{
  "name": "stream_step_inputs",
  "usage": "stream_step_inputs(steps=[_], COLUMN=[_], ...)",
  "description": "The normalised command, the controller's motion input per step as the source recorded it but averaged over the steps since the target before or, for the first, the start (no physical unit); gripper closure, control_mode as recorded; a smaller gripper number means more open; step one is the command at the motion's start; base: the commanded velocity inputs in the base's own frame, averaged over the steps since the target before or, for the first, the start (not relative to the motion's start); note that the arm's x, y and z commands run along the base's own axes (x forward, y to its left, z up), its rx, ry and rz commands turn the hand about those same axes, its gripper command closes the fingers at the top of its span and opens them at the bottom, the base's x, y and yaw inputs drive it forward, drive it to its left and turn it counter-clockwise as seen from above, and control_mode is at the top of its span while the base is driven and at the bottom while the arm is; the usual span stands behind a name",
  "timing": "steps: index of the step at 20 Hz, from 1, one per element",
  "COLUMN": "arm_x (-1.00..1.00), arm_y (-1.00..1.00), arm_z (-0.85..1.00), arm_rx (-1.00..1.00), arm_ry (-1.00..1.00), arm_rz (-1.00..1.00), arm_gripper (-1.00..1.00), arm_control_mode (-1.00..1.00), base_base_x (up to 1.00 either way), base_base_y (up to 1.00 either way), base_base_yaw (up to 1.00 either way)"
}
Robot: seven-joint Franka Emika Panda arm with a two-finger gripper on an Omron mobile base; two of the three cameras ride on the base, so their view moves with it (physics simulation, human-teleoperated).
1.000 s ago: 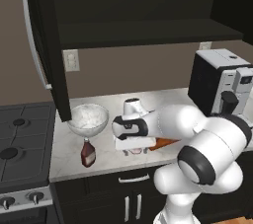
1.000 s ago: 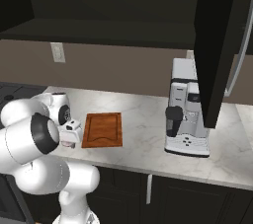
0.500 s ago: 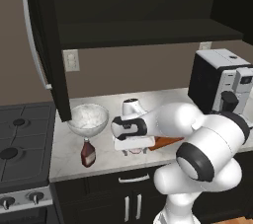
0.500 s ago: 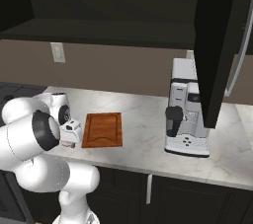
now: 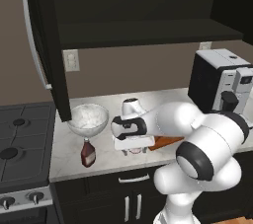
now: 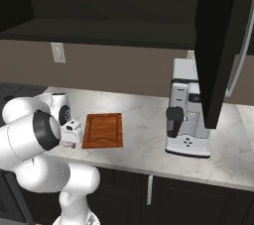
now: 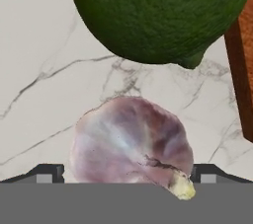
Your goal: Open the cabinet. Place the bowl and condiment on the counter. Then place the lime and garlic on the cutting board.
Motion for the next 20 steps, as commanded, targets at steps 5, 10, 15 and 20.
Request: stream_step_inputs(steps=[5, 10, 15, 20], arm_x=[0.12, 0.25, 0.19, 0.06], arm_y=[0.0, 0.0, 0.0, 0.0], arm_z=[-0.04, -0.01, -0.03, -0.05], arm_rx=[0.0, 0.0, 0.0, 0.0], arm_ry=[0.0, 0.0, 0.0, 0.0], arm_rz=[0.0, -0.06, -0.08, -0.05], arm_gripper=[-1.0, -1.0, -1.0, 1.0], arm_control_mode=[-1.0, -1.0, -1.0, -1.0], base_base_x=[0.0, 0.0, 0.0, 0.0], base_base_y=[0.0, 0.0, 0.0, 0.0], base_base_yaw=[0.0, 0.0, 0.0, 0.0])
